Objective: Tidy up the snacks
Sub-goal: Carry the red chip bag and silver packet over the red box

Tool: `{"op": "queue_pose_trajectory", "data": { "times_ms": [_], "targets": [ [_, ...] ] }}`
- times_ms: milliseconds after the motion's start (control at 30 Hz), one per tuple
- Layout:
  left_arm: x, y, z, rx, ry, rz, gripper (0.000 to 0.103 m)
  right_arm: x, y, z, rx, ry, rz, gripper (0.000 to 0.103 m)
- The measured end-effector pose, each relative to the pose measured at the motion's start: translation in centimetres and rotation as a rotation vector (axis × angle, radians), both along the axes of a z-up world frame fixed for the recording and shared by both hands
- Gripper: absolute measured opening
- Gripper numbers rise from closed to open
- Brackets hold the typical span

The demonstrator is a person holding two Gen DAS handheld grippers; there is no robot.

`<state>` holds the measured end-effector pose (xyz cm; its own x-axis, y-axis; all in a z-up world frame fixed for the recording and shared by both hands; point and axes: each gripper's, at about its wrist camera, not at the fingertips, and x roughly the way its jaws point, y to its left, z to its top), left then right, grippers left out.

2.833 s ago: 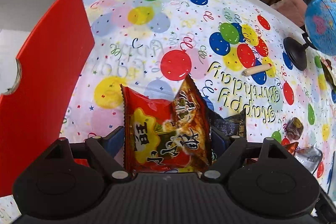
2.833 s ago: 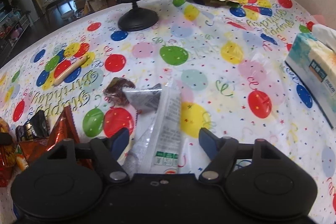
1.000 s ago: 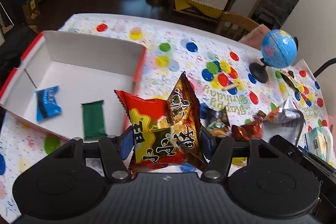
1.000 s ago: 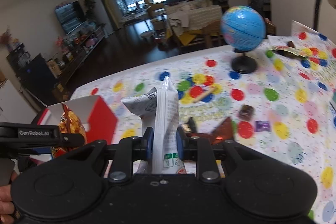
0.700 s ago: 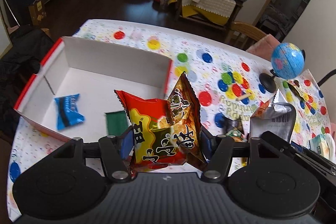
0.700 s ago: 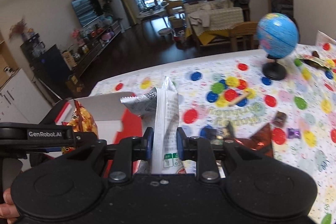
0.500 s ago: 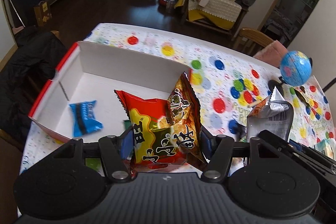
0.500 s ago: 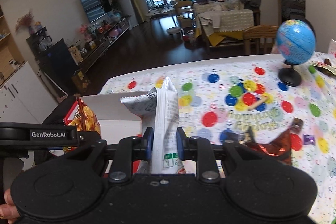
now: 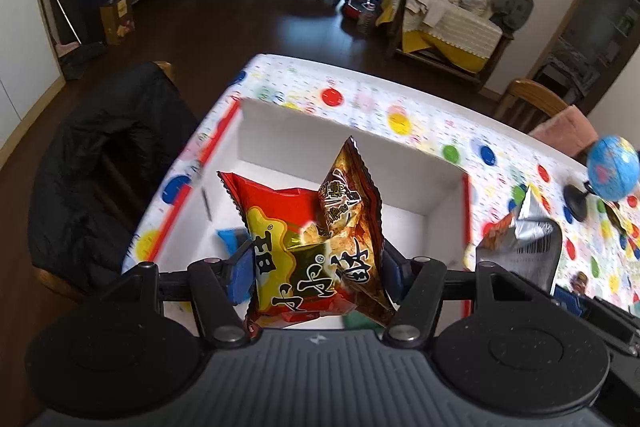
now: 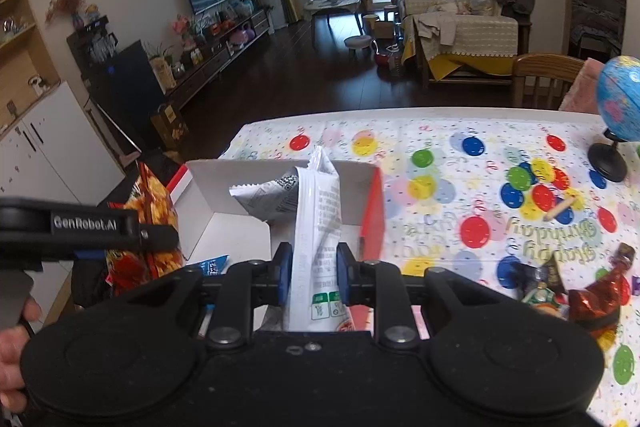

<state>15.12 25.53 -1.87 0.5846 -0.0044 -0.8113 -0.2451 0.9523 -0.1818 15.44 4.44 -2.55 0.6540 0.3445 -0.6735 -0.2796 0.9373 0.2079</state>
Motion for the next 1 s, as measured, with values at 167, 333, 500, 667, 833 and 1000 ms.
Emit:
{"op": "queue_pose_trajectory", "data": {
  "times_ms": [167,333,500,667,833,1000],
  "targets": [
    [2.0,2.1,-0.6,0.009,0.004,-0.003,0.062,1.2,2.3,-0.9,-0.016,0.017,0.011,0.021],
    [4.4,3.3,-1.6,0.008,0.013,-0.026,0.062,2.2,4.3,-2.0,-0.053,0.029,0.029,0.021],
    [6.7,3.1,-3.2,0.047,0.016,-0.068,0.062,3.2,5.9,-3.3,-0.099,0.041,0.052,0.021],
    [9.2,2.2,-5.2,0.046,0.057,-0.116,0.062,4.3,7.0,-5.1,-0.128,0.078,0.086,0.021],
    [10.7,1.1,-7.4,0.079,0.092,-0.162,0.062,4.5,7.8,-6.5,-0.154,0.114,0.112,0.021],
    [11.9,0.5,-9.2,0.082,0.147,-0.192,0.063,4.6,8.1,-7.7,-0.176,0.155,0.118,0.022]
  ]
}}
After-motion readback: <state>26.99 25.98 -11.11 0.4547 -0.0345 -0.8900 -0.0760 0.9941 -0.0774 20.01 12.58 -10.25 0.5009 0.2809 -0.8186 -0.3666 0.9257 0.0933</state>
